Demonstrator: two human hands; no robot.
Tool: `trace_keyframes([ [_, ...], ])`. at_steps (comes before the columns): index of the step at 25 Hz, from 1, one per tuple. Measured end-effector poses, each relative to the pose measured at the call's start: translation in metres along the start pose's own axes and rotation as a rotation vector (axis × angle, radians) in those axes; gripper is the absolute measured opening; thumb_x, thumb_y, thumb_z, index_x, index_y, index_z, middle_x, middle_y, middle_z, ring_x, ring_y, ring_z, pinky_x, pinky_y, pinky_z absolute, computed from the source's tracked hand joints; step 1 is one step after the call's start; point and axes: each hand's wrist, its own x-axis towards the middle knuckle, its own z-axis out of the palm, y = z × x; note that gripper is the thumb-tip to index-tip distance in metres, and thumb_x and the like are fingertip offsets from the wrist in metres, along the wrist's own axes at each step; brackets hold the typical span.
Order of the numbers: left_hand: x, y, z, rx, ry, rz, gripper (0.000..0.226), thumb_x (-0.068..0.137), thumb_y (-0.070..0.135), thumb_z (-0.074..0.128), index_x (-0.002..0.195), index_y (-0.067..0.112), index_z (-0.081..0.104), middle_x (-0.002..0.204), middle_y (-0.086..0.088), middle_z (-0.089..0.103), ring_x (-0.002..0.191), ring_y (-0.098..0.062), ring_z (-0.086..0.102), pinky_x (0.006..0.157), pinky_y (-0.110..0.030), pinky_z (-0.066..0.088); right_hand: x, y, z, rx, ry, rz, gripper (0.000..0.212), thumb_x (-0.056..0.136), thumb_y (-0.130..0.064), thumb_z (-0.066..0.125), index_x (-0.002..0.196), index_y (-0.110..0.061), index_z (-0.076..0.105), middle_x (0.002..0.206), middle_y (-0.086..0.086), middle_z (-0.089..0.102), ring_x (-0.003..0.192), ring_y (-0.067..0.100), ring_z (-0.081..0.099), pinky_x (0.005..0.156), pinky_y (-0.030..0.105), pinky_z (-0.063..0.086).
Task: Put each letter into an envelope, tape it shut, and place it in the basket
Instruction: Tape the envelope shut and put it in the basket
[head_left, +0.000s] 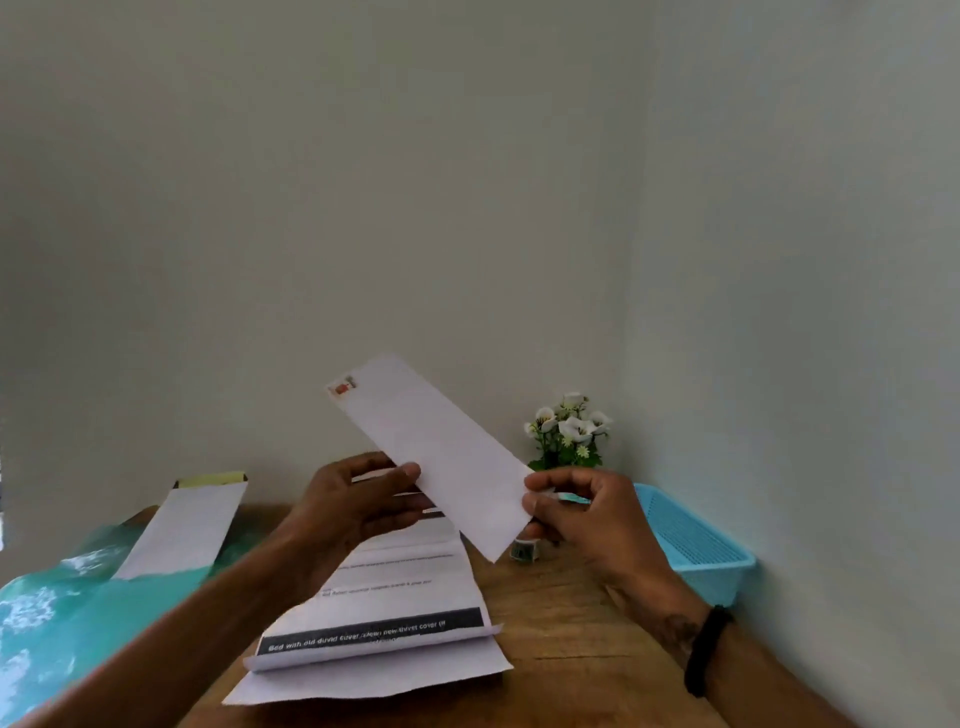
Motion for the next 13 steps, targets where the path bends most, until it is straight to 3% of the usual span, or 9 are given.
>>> trace_keyframes([
  [3, -0.009, 0.011, 0.064, -0.039, -0.039, -0.026, 0.051, 0.082, 0.012, 0.082, 0.127, -0.002, 0.064, 0.108, -0.024, 0.077, 0.099, -0.035, 0.078, 0.076, -0.034, 0.065, -0.01, -0.018, -0.04, 0.096, 0.159, 0.016, 0.018, 0.083, -0.003, 0.084, 0.099, -0.011, 0.081, 0.092, 0.007, 0.083, 0.073, 0.024, 0.081, 0.068, 0.028, 0.065],
  [7, -0.027, -0.001, 0.155, -0.092, -0.088, -0.067, 0.061, 0.085, 0.005, 0.082, 0.134, 0.024, 0.051, 0.109, -0.021, 0.078, 0.095, -0.032, 0.079, 0.086, -0.045, 0.065, -0.04, -0.034, -0.095, 0.171, 0.32, 0.036, 0.019, 0.08, -0.007, 0.086, 0.098, -0.011, 0.082, 0.09, 0.009, 0.083, 0.077, 0.024, 0.081, 0.068, 0.029, 0.065],
  [10, -0.043, -0.023, 0.205, -0.127, -0.075, -0.076, 0.06, 0.085, 0.004, 0.083, 0.133, 0.027, 0.053, 0.106, -0.02, 0.076, 0.089, -0.028, 0.08, 0.079, -0.039, 0.066, -0.066, -0.039, -0.131, 0.187, 0.413, 0.025, 0.018, 0.079, -0.007, 0.086, 0.095, -0.014, 0.081, 0.096, 0.01, 0.082, 0.087, 0.024, 0.081, 0.084, 0.037, 0.063],
  [13, -0.06, -0.042, 0.224, -0.159, -0.111, -0.152, 0.054, 0.087, 0.005, 0.08, 0.131, 0.025, 0.054, 0.101, -0.017, 0.079, 0.091, -0.027, 0.08, 0.077, -0.037, 0.066, -0.094, -0.032, -0.15, 0.133, 0.407, 0.022, 0.025, 0.078, -0.006, 0.087, 0.102, -0.014, 0.081, 0.101, 0.01, 0.081, 0.098, 0.025, 0.078, 0.094, 0.042, 0.06],
])
